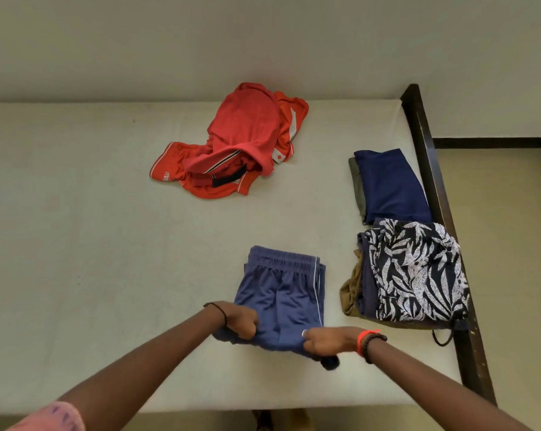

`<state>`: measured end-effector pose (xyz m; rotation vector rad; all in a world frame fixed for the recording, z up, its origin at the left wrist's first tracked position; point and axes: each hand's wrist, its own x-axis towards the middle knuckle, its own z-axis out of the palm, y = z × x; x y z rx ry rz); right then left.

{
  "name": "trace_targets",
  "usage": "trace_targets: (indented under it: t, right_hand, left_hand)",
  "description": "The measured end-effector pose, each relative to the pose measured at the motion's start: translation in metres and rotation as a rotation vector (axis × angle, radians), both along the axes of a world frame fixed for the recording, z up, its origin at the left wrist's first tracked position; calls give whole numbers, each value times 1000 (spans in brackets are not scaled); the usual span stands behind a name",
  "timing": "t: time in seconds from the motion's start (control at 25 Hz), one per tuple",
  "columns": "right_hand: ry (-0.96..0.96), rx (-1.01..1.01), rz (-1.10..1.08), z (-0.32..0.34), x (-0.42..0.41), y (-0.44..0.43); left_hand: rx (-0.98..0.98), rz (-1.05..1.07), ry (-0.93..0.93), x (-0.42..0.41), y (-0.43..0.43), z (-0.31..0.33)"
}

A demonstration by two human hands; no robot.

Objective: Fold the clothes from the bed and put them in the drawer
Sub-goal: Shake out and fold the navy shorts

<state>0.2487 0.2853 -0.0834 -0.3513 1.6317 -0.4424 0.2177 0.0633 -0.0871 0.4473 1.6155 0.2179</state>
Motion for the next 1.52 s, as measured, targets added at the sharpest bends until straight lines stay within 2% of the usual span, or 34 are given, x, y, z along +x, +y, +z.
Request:
trace_targets:
  t: [0.2,0.32,0.44,0.56,0.72,0.8,0.88,0.96,1.0,1.08,1.16,1.24,1.28,1.32,1.4,1.44,1.52]
  right_hand:
    - [117,-59,-172,18,-76,27]
    - [221,-83,-231,-4,-114,42]
    - [335,-58,-238,-31,-138,45]
    - [431,21,-329,-62,-152,40]
    - [500,119,-417,-90,-159,32]
    - [577,81,-403,-89,-163,21]
    - [553,19,-421,-83,-164,8]
    - [397,-2,-443,-75,-164,-4]
    - [328,8,-414,-74,-162,-9]
    - [316,57,-278,-79,-157,-13]
    - [366,101,-216,-86,-153,-13]
    - [414,120,-209,-90,-152,-14]
    - [442,129,-200,-91,-151,-16]
    - [471,138,-196,-92,-150,-17]
    - [480,154,-220,-94,-147,-17]
    - [451,157,-255,-96,-145,-16]
    - [373,171,-319,-98,-141,-14]
  left_hand:
    - [76,231,117,-72,-29,8]
    - [108,352,198,-111,-41,-2]
    - [86,356,332,-135,-42,-25]
    - [19,343,493,-145,-40,-55]
    - [-52,405,609,-140,-34,-89]
    - [-84,406,685,-135,-31,-95]
    - [-86,458,789,-126,-30,-94]
    - [-30,690,923,-110,-28,-85]
    - [-4,873,995,-97,-24,-79]
    - [-71,1321,1059,-66,-13,-70]
    - [-283,1792,977,-33,-1,-67]
    - [-483,2093,730,-2,14,-66]
    - [-467,2177,564,11,23,-68]
    - [-373,2245,389,20,33,-72]
    - [-96,2351,71,31,54,-77]
    - [-12,2370,-1,33,61,-79]
    - [21,2408,-7,29,69,-86]
